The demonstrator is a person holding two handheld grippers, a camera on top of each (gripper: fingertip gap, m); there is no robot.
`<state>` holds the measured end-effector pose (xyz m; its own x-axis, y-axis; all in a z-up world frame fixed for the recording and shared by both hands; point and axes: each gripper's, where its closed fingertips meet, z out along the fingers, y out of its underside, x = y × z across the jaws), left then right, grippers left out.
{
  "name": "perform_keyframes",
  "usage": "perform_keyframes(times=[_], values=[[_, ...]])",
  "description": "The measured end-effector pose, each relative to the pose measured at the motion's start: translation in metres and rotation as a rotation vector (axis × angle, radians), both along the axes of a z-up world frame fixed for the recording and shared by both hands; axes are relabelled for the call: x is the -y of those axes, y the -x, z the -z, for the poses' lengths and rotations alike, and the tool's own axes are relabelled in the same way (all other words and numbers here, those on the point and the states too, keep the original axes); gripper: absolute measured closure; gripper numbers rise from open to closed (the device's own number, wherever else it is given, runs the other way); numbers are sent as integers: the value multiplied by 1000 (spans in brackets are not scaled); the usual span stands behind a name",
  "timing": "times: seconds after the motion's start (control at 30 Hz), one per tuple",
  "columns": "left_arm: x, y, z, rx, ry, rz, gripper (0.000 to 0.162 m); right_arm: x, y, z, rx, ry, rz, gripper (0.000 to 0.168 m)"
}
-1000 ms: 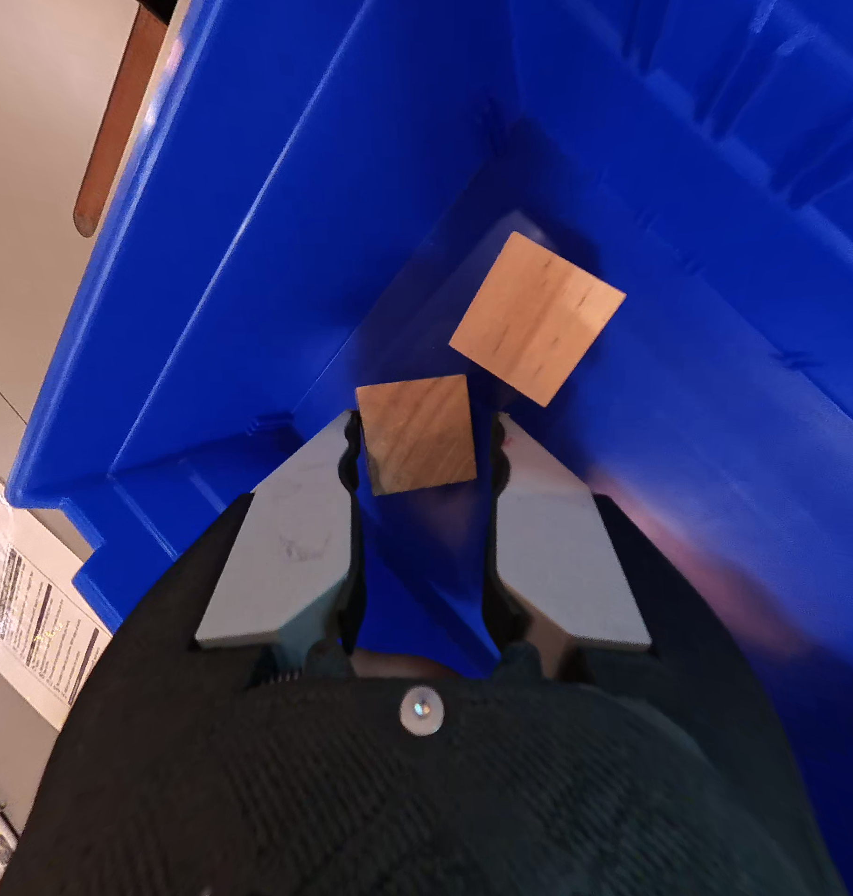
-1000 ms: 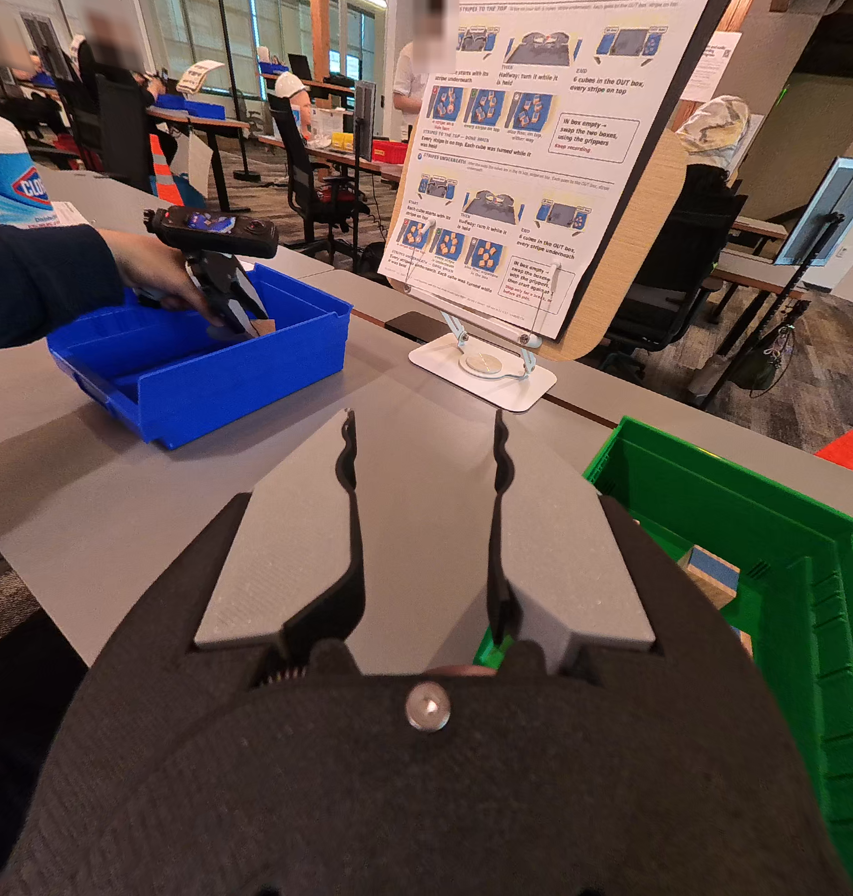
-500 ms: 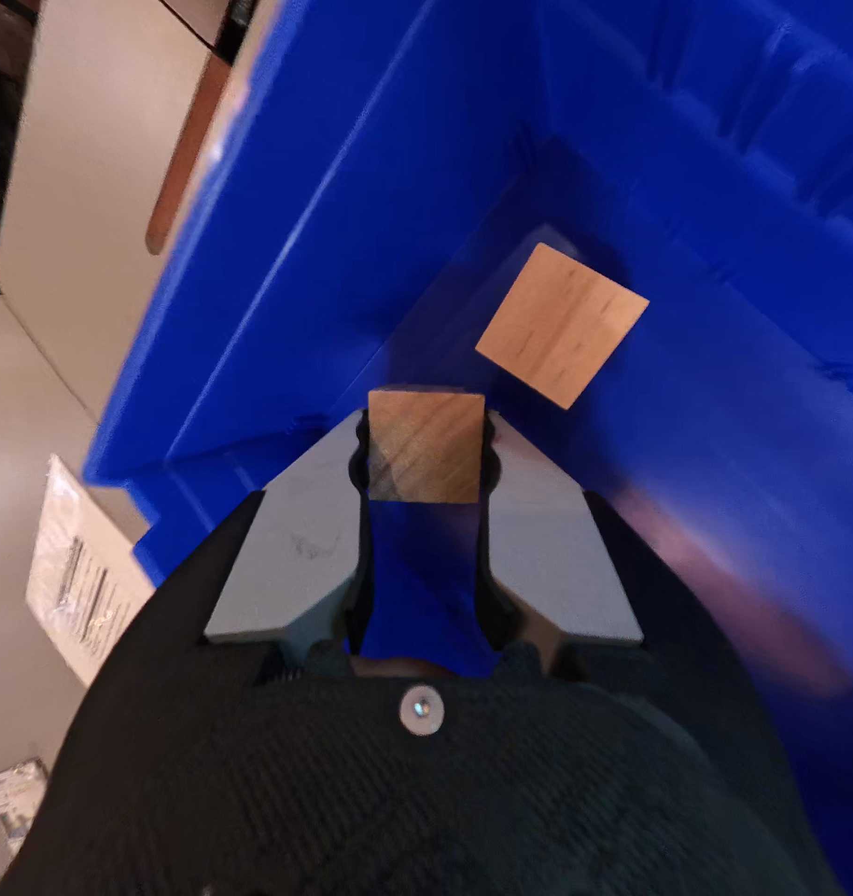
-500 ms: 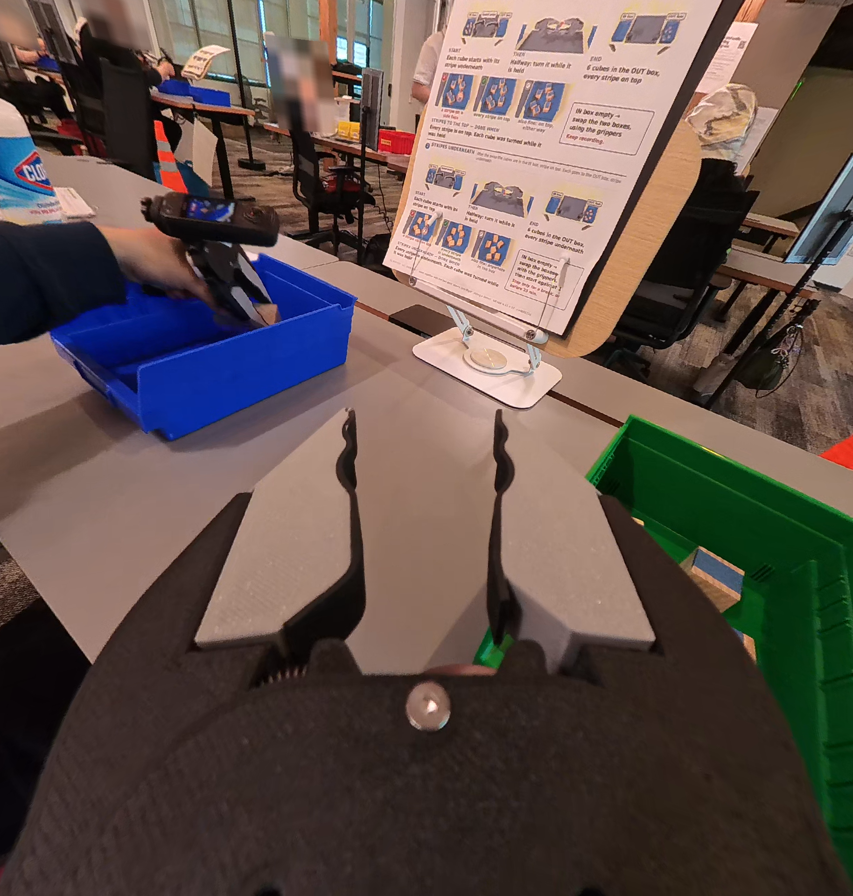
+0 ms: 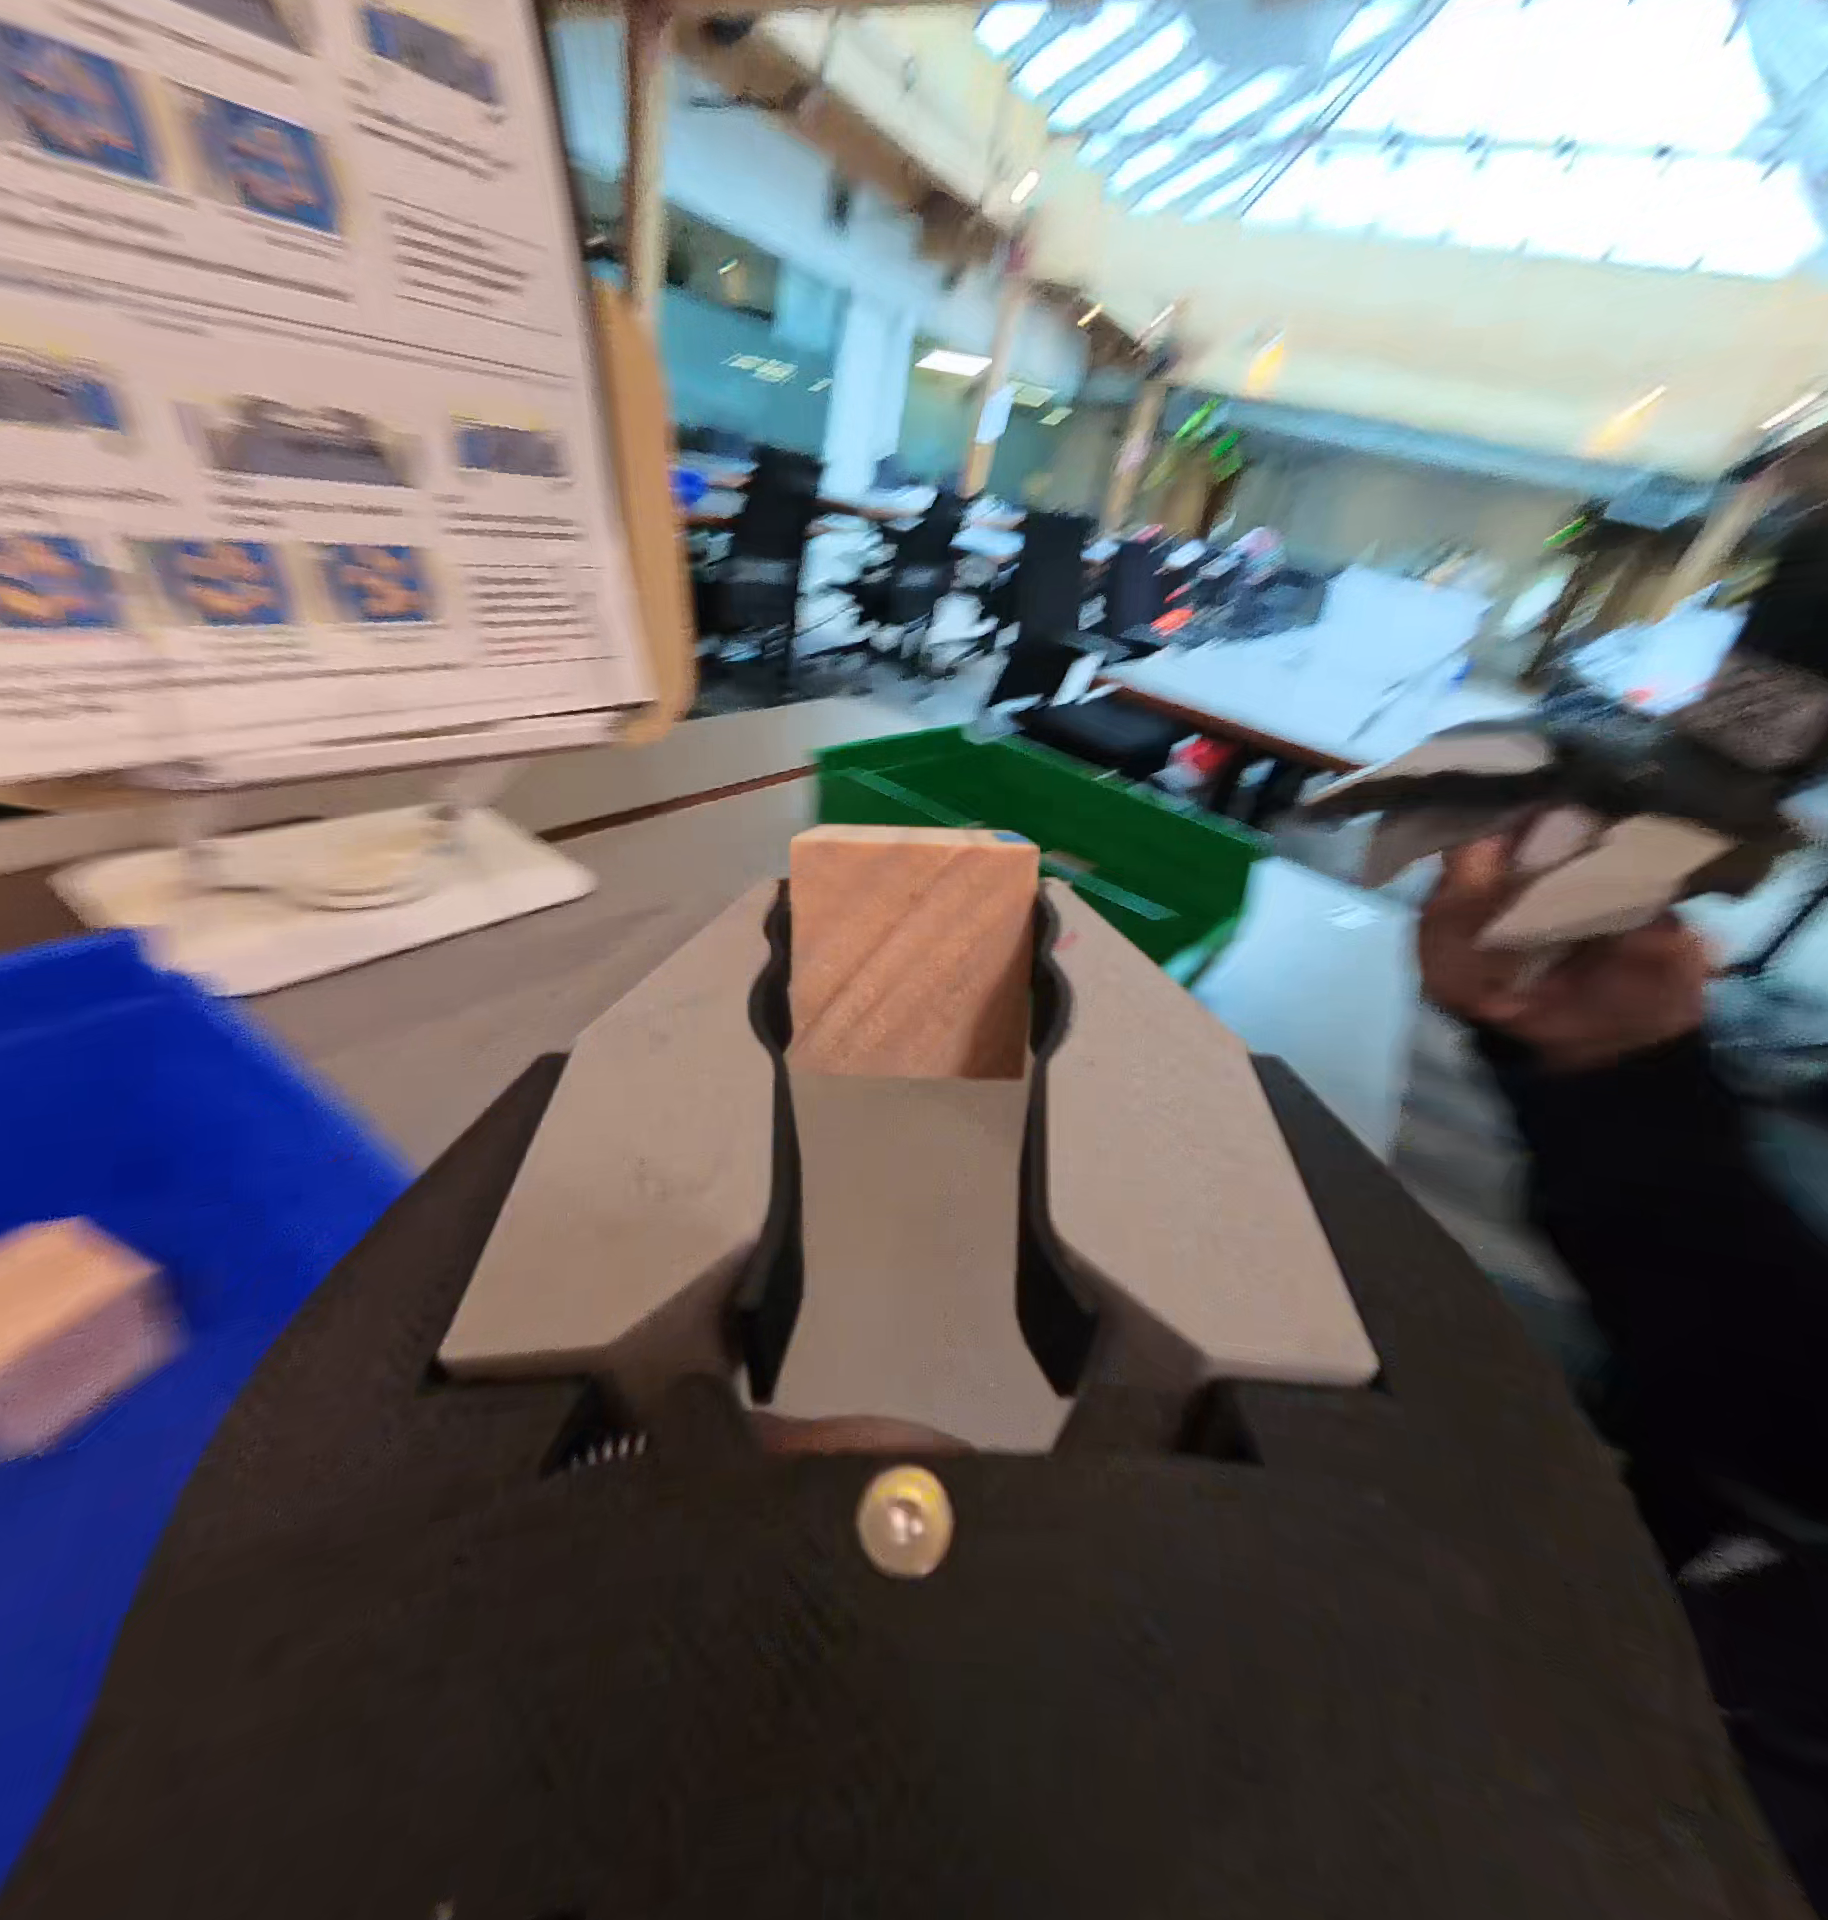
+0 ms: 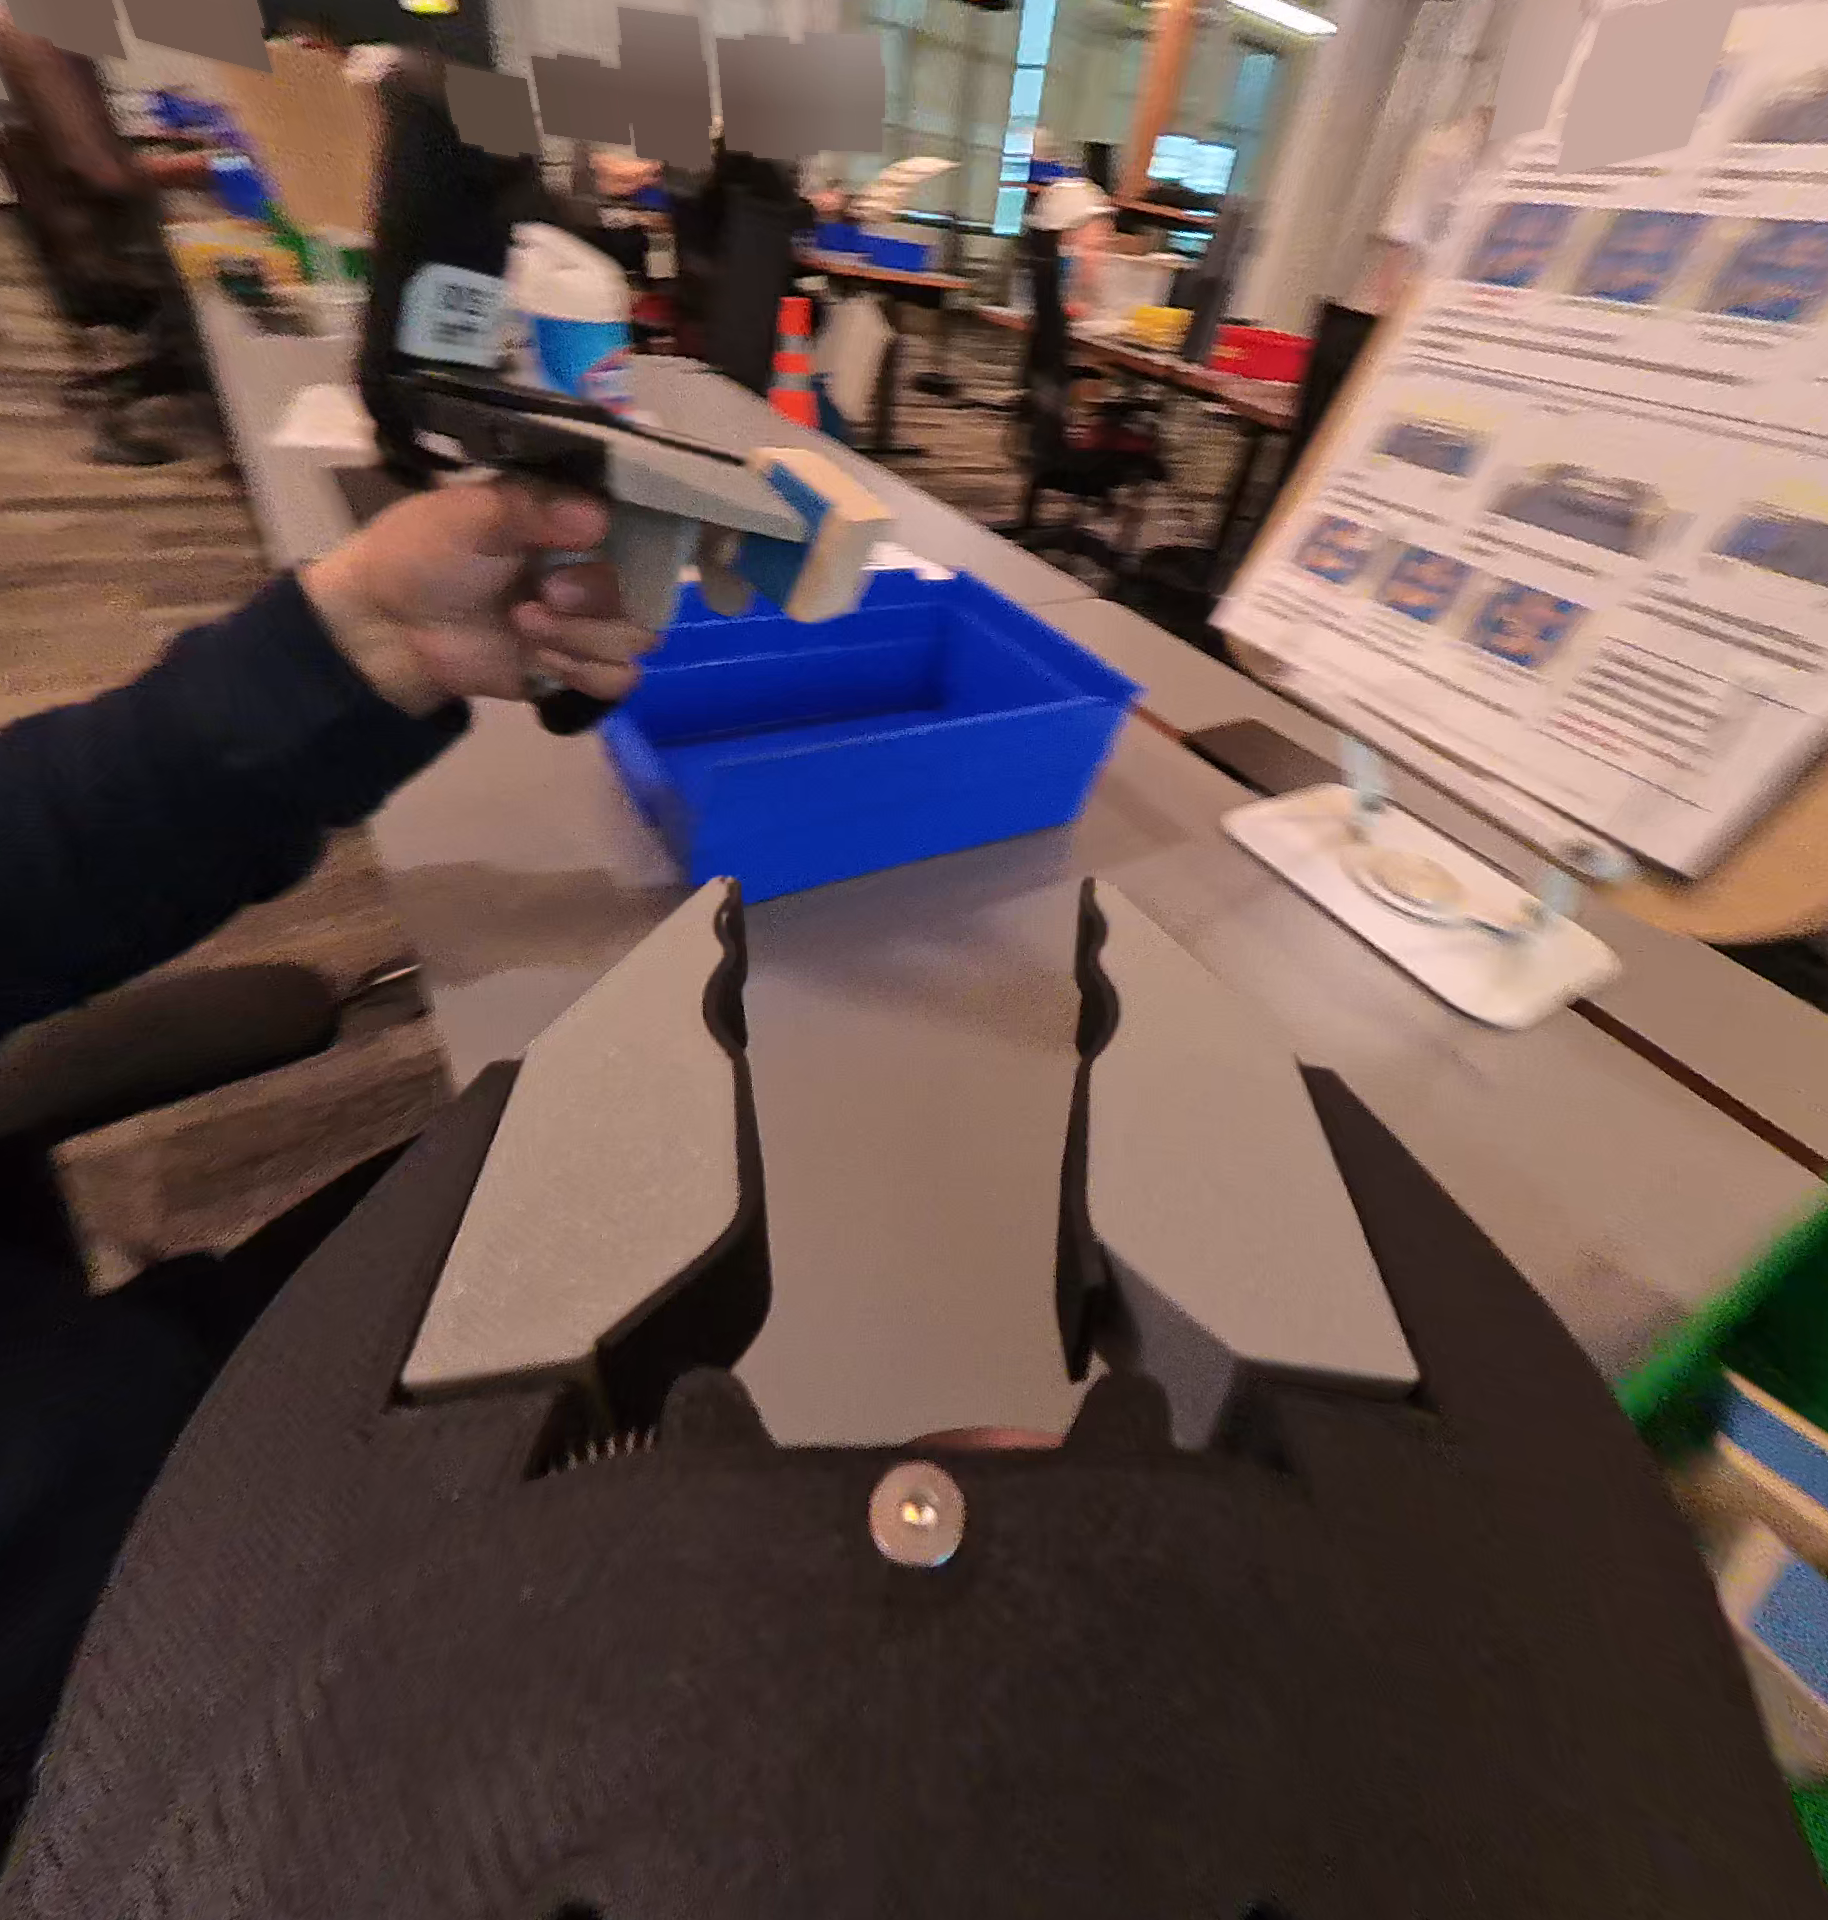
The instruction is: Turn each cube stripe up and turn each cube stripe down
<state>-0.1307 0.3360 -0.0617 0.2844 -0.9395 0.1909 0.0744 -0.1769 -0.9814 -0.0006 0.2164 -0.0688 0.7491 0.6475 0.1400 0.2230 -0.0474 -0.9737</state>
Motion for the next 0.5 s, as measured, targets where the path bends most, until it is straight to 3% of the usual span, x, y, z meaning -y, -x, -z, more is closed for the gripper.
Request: perform_keyframes(times=[0.07, 0.2, 0.33, 0.5], values=[[37, -18, 4, 78, 78, 125, 119, 10, 25, 3, 38, -48, -101, 104], [83, -41, 4, 202, 238, 310, 119, 16, 49, 7, 160, -194, -114, 104], [104, -57, 9, 250, 406, 439, 119, 10, 54, 15, 326, -333, -32, 104], [120, -72, 23, 232, 506, 525, 119, 4, 58, 29, 430, -369, -22, 104]])
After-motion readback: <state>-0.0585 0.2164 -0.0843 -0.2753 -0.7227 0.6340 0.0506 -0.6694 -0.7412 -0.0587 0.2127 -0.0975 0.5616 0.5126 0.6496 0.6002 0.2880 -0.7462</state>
